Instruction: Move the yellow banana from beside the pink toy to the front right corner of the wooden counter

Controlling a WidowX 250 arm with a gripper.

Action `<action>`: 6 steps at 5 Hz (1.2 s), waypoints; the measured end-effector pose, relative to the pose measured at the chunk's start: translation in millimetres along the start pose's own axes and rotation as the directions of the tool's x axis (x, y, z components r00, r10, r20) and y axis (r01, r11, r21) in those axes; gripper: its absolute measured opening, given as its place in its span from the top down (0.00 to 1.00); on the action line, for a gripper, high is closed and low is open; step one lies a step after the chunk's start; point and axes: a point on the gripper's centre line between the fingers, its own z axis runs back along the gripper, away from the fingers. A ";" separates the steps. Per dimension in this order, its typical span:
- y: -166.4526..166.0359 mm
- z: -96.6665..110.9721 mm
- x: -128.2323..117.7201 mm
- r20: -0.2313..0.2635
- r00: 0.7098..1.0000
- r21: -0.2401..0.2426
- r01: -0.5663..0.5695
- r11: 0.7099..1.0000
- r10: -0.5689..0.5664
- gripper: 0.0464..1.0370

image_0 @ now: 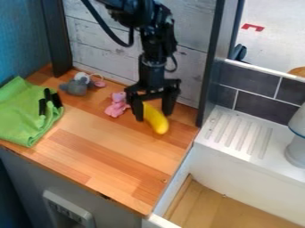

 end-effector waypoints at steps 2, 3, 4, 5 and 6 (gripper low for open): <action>-3.1 -16.9 -4.4 -0.031 0.999 -0.019 -0.037 0.999 0.037 0.09; 0.8 -17.0 -3.6 -0.025 0.999 0.005 -0.028 1.000 0.028 0.34; 11.9 -13.7 -9.3 -0.037 0.993 0.042 0.115 0.993 -0.113 0.51; 23.5 31.2 -10.4 0.060 0.952 0.091 0.295 0.951 -0.301 0.51; 32.5 59.2 -40.5 0.075 0.878 0.132 0.462 0.877 -0.474 0.51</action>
